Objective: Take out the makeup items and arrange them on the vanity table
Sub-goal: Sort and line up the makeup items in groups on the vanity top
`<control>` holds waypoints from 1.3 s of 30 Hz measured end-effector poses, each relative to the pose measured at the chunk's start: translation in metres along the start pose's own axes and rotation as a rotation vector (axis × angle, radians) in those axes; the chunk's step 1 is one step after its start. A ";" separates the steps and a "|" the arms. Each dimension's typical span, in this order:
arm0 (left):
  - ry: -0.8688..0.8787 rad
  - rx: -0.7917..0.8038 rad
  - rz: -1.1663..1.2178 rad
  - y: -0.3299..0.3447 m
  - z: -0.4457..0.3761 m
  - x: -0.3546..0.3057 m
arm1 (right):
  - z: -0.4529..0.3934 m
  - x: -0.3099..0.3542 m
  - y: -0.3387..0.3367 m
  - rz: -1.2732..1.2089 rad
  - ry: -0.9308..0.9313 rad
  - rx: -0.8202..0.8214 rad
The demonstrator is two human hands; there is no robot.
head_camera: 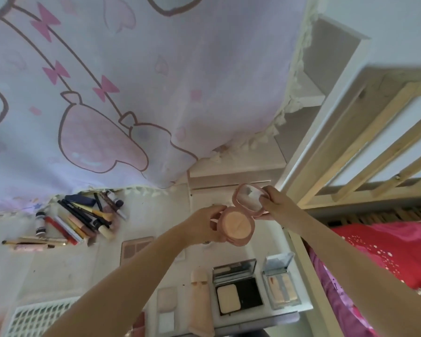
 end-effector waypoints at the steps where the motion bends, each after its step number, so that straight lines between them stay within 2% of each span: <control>1: -0.008 0.024 -0.080 0.009 -0.009 0.006 | -0.004 -0.008 -0.002 0.044 0.032 -0.016; 5: -0.077 0.130 -0.298 0.042 -0.044 0.030 | -0.026 -0.043 -0.012 -0.028 0.174 -0.078; 10: -0.345 0.218 -0.236 0.070 -0.078 0.047 | -0.048 -0.079 -0.023 -0.141 0.306 -0.019; 15: -0.471 0.124 -0.334 0.087 -0.097 0.049 | -0.073 -0.096 -0.027 -0.091 0.356 -0.008; 19: -0.593 0.016 -0.388 0.091 -0.102 0.052 | -0.088 -0.102 -0.028 0.157 0.304 -0.007; 23: -0.616 -0.030 -0.359 0.090 -0.097 0.059 | -0.092 -0.100 -0.029 0.133 0.322 0.029; 25: -0.571 -0.045 -0.420 0.084 -0.086 0.060 | -0.088 -0.098 -0.033 0.290 0.262 -0.014; 26: -0.528 -0.067 -0.467 0.080 -0.078 0.060 | -0.082 -0.096 -0.035 0.388 0.189 -0.101; 28: -0.419 -0.146 -0.573 0.070 -0.057 0.060 | -0.063 -0.085 -0.032 0.501 -0.035 -0.341; 29: -0.378 -0.192 -0.610 0.064 -0.045 0.061 | -0.053 -0.077 -0.027 0.521 -0.174 -0.402; 30: -0.358 -0.235 -0.626 0.058 -0.033 0.063 | -0.046 -0.067 -0.018 0.560 -0.293 -0.361; 31: -0.356 -0.276 -0.628 0.051 -0.020 0.065 | -0.040 -0.059 -0.007 0.633 -0.376 -0.241; 34: -0.416 -0.389 -0.640 0.028 0.015 0.071 | -0.045 -0.046 0.045 0.978 -0.336 0.178; 36: -0.445 -0.442 -0.642 0.015 0.034 0.074 | -0.051 -0.042 0.082 1.078 -0.306 0.256; 39: -0.442 -0.525 -0.616 0.001 0.058 0.074 | -0.057 -0.043 0.122 1.131 -0.333 0.245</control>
Point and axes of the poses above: each hand's wrist, its own z-axis away from the middle knuckle, its own y-axis out of the palm, x = y × z, the point moved 1 cm from there along -z, towards the middle knuckle, and after that the axes turned 11 degrees about y, right-handed, at the moved point
